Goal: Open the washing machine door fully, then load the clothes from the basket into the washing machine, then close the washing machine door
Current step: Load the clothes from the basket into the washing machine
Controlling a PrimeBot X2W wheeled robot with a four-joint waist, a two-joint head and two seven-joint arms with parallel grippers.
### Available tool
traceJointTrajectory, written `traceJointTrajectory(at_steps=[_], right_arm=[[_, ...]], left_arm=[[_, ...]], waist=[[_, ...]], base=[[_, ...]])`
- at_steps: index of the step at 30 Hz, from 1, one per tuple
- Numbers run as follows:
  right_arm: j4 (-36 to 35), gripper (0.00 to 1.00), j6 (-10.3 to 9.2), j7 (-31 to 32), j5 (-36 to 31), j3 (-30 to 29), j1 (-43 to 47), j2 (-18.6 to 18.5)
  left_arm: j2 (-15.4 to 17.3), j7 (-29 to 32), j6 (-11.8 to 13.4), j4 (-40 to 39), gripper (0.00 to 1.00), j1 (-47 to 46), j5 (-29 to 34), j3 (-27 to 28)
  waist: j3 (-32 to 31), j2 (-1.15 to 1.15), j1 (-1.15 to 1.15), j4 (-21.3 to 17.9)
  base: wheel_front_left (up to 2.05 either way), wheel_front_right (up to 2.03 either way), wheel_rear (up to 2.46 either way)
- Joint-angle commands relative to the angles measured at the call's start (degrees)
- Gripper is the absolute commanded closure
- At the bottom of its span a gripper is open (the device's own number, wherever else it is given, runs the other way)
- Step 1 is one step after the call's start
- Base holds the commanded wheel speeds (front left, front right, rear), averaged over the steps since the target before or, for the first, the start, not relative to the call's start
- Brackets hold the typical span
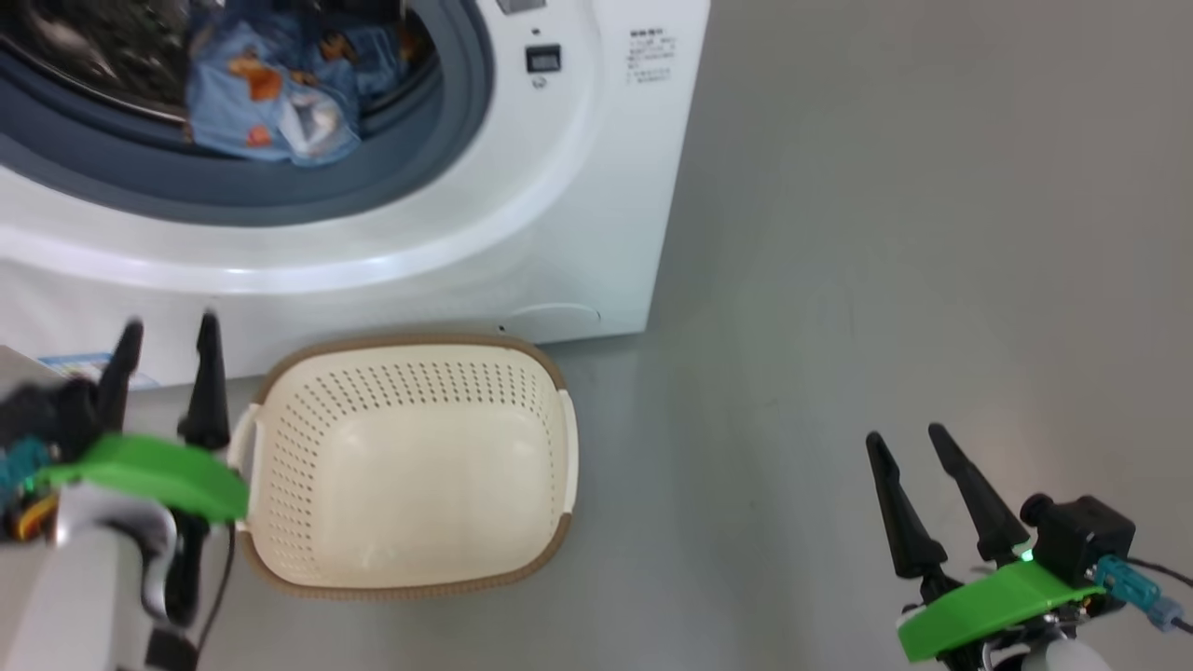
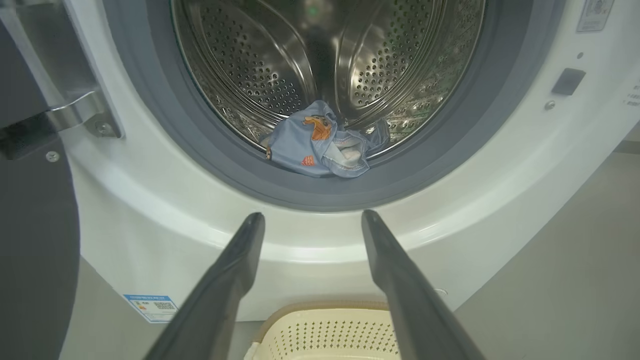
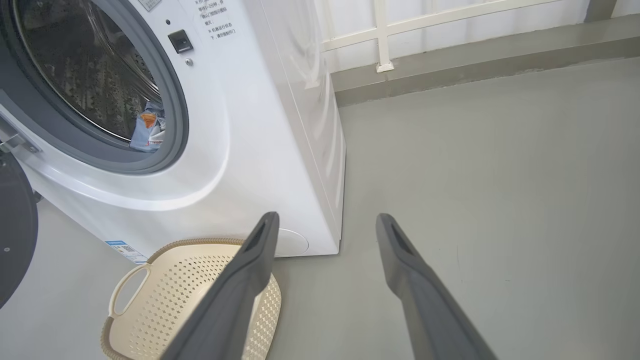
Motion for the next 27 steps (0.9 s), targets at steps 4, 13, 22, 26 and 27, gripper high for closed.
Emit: traceJointTrajectory(at_steps=[4,13,22,26,27], right_arm=[[-0.2,0.00,0.17,-0.7,0.9,1.5,2.2,-1.3],[-0.4,0.00,0.17,-0.7,1.6,0.7,5.1,-2.3],[-0.7,0.00,0.17,-0.7,2.2,-0.2,8.6,-3.2],[-0.8,0.00,0.17,-0.7,2.4,-0.6,10.2,-3.5],[-0.7,0.00,0.17,-0.7,2.4,-0.6,10.6,-3.6]], left_arm=[[0.9,-0.1,-0.1,-4.7,0.00,6.4,0.9,2.8],[-0.3,-0.1,-0.1,-9.1,0.00,13.5,1.9,3.1],[-1.4,-0.1,-0.1,-13.5,0.00,21.3,1.1,5.3],[-2.0,-0.1,-0.1,-15.2,0.00,24.3,0.3,5.5],[-2.0,-0.1,-0.1,-15.8,0.00,25.2,0.2,5.6]], waist=[[-4.3,0.00,0.00,1.4],[-7.3,0.00,0.00,2.6],[-10.2,0.00,0.00,2.6],[-11.5,0.00,0.00,2.5],[-11.9,0.00,0.00,2.5]], base=[[0.00,0.00,0.00],[0.00,0.00,0.00],[0.00,0.00,0.00],[0.00,0.00,0.00],[0.00,0.00,0.00]])
